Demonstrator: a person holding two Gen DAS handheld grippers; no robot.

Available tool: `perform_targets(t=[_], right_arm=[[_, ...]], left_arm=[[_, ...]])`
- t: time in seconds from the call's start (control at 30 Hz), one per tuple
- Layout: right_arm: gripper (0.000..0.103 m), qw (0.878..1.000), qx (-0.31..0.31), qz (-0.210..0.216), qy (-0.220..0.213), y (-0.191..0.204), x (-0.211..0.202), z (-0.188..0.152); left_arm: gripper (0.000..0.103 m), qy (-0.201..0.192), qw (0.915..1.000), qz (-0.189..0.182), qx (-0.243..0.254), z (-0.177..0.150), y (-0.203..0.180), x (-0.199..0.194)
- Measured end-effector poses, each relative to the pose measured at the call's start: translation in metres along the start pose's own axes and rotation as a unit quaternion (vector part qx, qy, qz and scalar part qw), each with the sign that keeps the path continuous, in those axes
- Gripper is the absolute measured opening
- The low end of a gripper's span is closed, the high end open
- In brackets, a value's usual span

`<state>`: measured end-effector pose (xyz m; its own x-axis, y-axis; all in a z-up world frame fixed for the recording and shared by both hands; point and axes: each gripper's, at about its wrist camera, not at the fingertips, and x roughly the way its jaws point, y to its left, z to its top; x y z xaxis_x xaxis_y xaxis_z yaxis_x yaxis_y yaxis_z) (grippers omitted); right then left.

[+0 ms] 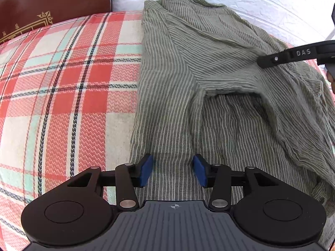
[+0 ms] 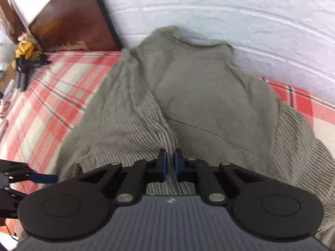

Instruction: Fold clothes

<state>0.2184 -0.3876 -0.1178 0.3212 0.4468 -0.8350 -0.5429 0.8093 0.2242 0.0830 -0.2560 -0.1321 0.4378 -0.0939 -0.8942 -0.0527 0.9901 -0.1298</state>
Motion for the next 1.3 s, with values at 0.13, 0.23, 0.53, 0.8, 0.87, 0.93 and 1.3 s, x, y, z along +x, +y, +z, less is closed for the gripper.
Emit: perform_targets(t=[0.13,0.23,0.53,0.8,0.87,0.93,1.3], right_arm=[[0.012,1.0,-0.006,-0.017,0.009,0.001,0.011,-0.006],[0.025,1.0,-0.003,-0.019,-0.006,0.003,0.0,-0.006],[0.036,0.998,0.021,0.017,-0.05,0.009,-0.086,-0.049],[0.044,0.996,0.062,-0.059,-0.014,0.038,-0.131,-0.148],[0.047,0.993,0.085,-0.08,-0.007,0.044,-0.139,-0.17],[0.047,0.989,0.107,-0.102,-0.002,0.051,-0.145,-0.188],[0.017,0.968,0.224,-0.111,0.013,0.054,-0.13,-0.24]], left_arm=[[0.061,0.004,1.0,-0.002,0.003,0.0,0.001,-0.003],[0.061,0.006,0.9999,-0.006,0.005,-0.001,0.005,-0.013],[0.063,-0.006,0.9997,-0.007,0.021,-0.042,0.027,-0.064],[0.064,0.016,0.9986,-0.027,0.042,-0.074,0.019,-0.069],[0.066,0.021,0.9982,-0.031,0.047,-0.083,0.018,-0.07],[0.067,0.027,0.9976,-0.036,0.053,-0.091,0.016,-0.072],[0.071,0.04,0.9934,-0.061,0.088,-0.116,0.008,-0.078]])
